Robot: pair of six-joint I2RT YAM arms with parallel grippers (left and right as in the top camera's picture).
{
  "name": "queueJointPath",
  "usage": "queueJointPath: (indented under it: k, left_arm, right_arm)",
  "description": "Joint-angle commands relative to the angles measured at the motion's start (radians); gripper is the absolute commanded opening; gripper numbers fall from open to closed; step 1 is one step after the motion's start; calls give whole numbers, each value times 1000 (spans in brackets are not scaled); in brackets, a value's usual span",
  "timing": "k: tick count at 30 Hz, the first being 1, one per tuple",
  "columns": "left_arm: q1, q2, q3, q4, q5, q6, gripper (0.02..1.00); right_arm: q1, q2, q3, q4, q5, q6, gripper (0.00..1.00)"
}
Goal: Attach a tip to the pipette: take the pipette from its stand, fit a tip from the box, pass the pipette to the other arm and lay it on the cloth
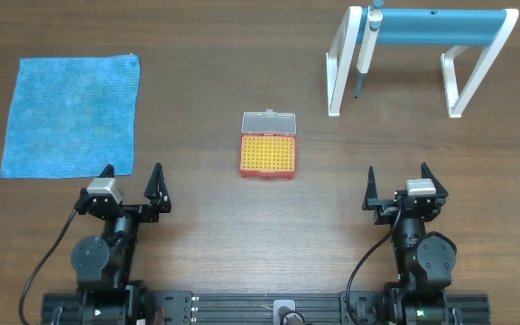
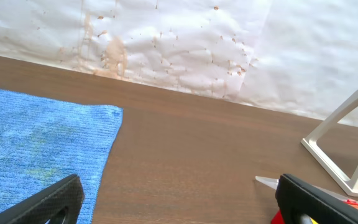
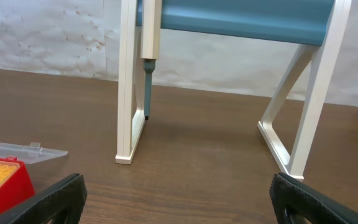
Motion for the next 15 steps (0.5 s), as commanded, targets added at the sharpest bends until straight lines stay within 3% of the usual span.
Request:
queueJointPath:
  k: [1, 15]
  left_arm:
    - [-2, -8, -2, -8, -10, -6, 998]
    - [-2, -8, -2, -8, -10, -6, 998]
  right_arm:
    - [-5, -12, -2, -6, -10, 1, 954]
    - [-5, 4, 6, -6, -10, 1, 954]
